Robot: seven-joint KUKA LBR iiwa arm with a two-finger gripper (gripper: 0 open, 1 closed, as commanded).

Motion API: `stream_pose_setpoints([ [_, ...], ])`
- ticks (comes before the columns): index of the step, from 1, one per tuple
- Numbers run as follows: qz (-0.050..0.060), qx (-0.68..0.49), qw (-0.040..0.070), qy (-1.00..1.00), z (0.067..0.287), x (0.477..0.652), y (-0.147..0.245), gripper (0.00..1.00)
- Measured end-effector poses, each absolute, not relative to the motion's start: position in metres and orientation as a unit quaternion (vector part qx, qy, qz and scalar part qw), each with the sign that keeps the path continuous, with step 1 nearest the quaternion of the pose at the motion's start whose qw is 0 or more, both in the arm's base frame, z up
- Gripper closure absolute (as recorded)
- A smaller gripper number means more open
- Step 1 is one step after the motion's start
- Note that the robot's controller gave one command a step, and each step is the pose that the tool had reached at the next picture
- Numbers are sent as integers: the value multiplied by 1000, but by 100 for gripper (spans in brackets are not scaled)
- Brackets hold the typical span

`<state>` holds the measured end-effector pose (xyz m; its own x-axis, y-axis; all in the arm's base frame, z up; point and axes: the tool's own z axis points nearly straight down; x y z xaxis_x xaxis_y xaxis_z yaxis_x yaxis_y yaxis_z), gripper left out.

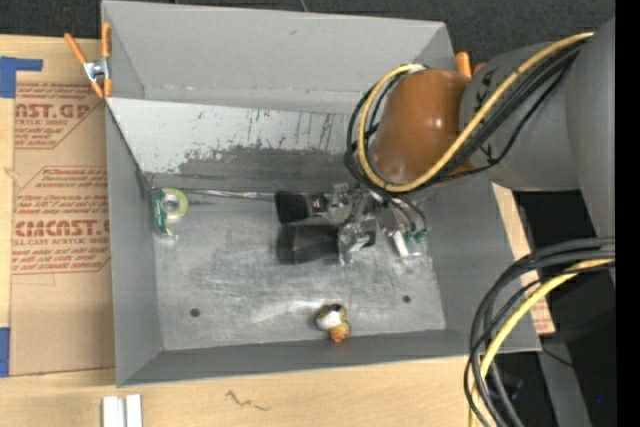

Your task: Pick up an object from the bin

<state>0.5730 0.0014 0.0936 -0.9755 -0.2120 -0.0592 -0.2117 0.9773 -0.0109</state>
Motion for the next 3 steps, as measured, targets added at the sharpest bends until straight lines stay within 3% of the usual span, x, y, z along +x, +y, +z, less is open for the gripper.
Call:
stream_pose_setpoints([
  [3, -2, -106, 30, 994, 94, 573, 1, 100],
])
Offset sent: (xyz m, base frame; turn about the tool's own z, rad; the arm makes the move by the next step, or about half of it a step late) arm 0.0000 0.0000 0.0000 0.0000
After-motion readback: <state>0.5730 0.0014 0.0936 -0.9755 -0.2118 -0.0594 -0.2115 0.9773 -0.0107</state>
